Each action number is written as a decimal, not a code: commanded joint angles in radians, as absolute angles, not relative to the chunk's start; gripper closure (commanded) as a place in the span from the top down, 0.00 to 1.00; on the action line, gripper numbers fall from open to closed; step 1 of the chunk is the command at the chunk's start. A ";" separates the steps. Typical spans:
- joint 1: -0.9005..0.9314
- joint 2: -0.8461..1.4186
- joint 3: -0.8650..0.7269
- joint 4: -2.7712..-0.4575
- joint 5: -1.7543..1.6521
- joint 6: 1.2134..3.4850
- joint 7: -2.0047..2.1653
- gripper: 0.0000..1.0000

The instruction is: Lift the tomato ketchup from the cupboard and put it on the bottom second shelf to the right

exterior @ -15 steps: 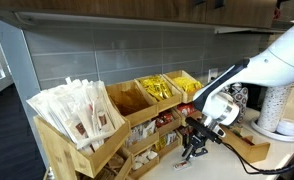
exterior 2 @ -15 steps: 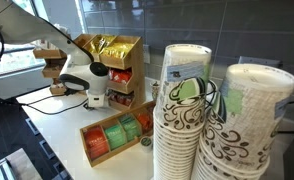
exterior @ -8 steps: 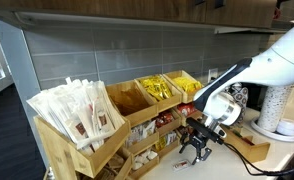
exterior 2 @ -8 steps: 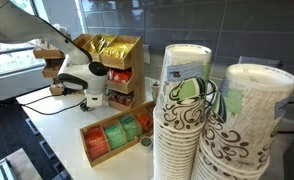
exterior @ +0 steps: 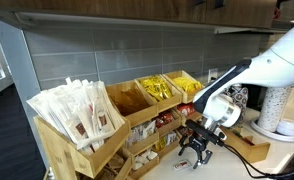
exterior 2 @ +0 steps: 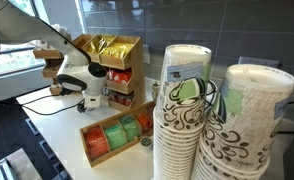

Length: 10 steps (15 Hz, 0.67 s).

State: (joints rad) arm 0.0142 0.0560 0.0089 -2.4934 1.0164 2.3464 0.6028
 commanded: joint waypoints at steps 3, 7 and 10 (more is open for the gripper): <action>0.022 0.063 0.015 -2.497 1.031 2.340 0.618 0.41; 0.022 0.072 0.018 -2.496 1.026 2.346 0.627 0.10; 0.022 0.070 0.017 -2.498 1.022 2.353 0.631 0.00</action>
